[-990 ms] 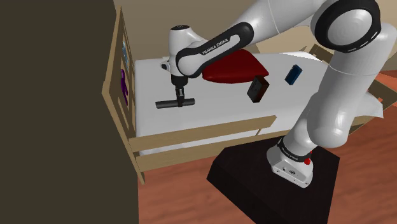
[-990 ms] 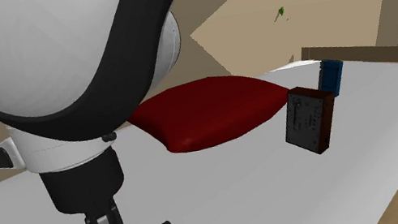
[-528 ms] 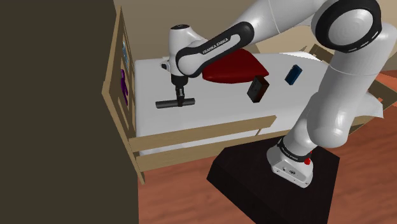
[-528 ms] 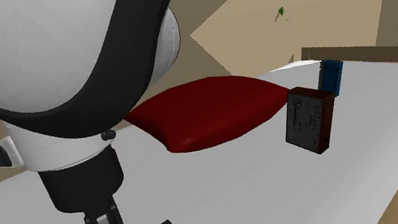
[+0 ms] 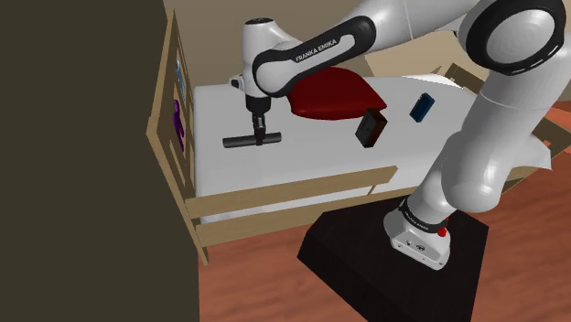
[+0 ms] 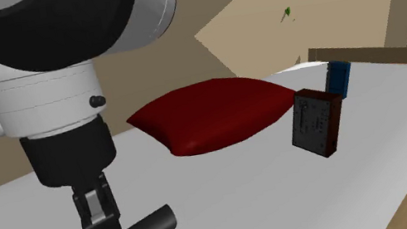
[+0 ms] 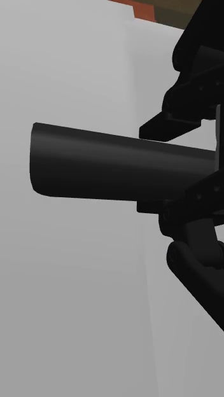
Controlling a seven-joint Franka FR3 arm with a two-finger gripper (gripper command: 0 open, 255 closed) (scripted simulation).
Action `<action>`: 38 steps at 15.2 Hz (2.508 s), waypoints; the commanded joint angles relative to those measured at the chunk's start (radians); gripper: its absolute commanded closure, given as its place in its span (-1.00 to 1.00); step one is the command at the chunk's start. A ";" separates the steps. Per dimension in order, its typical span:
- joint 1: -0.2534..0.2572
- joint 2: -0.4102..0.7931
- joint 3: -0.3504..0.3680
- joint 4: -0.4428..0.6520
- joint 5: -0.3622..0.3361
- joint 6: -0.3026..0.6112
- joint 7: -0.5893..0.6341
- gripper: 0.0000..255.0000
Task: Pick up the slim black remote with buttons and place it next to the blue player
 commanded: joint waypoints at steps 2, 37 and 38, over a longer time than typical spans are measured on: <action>-0.001 -0.021 0.000 0.014 0.002 -0.035 0.000 1.00; -0.089 -0.405 -0.092 -0.098 0.010 -0.316 -0.169 1.00; -0.097 -0.431 -0.103 -0.124 0.007 -0.317 -0.187 1.00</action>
